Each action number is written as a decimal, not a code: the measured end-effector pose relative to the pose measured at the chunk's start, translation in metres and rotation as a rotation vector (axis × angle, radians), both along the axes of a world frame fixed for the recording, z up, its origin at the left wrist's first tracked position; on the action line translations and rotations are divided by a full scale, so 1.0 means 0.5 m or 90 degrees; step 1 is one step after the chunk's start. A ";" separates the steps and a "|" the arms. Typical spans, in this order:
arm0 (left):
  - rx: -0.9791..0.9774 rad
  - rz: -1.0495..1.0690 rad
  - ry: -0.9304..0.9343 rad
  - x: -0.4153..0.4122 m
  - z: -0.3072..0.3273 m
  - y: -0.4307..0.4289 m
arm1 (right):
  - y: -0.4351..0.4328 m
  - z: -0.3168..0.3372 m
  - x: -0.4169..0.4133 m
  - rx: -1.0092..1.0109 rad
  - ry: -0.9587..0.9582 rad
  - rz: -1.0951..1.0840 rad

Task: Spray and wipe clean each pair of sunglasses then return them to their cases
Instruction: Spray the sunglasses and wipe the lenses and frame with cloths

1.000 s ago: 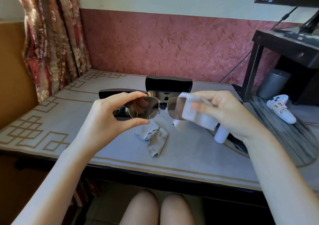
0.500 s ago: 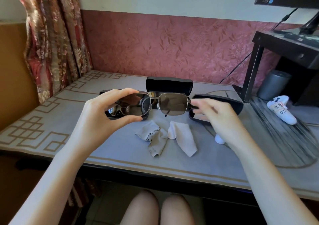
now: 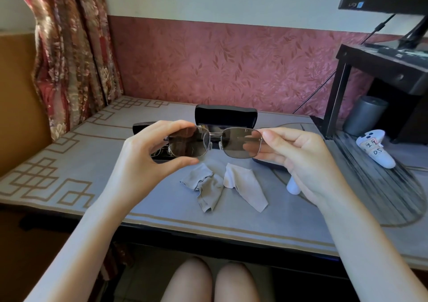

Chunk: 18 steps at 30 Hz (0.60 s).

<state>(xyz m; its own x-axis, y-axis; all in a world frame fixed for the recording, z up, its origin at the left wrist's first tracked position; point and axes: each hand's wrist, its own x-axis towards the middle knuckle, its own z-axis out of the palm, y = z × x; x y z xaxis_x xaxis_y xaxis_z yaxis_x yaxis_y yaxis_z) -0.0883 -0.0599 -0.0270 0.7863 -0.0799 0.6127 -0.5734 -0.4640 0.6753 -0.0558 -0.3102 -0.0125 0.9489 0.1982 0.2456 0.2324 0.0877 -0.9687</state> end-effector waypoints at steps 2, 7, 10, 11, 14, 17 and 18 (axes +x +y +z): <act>-0.017 -0.012 0.019 0.001 -0.003 -0.003 | -0.003 -0.004 0.001 0.011 -0.004 0.002; -0.103 -0.054 0.086 -0.001 -0.002 -0.020 | -0.008 -0.011 0.005 0.017 -0.019 -0.014; -0.166 -0.091 0.108 -0.002 0.001 -0.032 | -0.010 -0.012 0.007 0.019 -0.022 -0.032; -0.188 -0.104 0.115 -0.001 0.000 -0.035 | -0.011 -0.013 0.009 0.012 -0.027 -0.044; -0.250 -0.142 0.141 0.000 -0.003 -0.043 | -0.015 -0.017 0.011 -0.007 -0.031 -0.067; -0.276 -0.154 0.146 0.000 -0.006 -0.052 | -0.025 -0.021 0.010 0.008 -0.012 -0.056; -0.279 -0.153 0.146 0.001 -0.006 -0.055 | -0.030 -0.021 0.010 0.014 -0.001 -0.042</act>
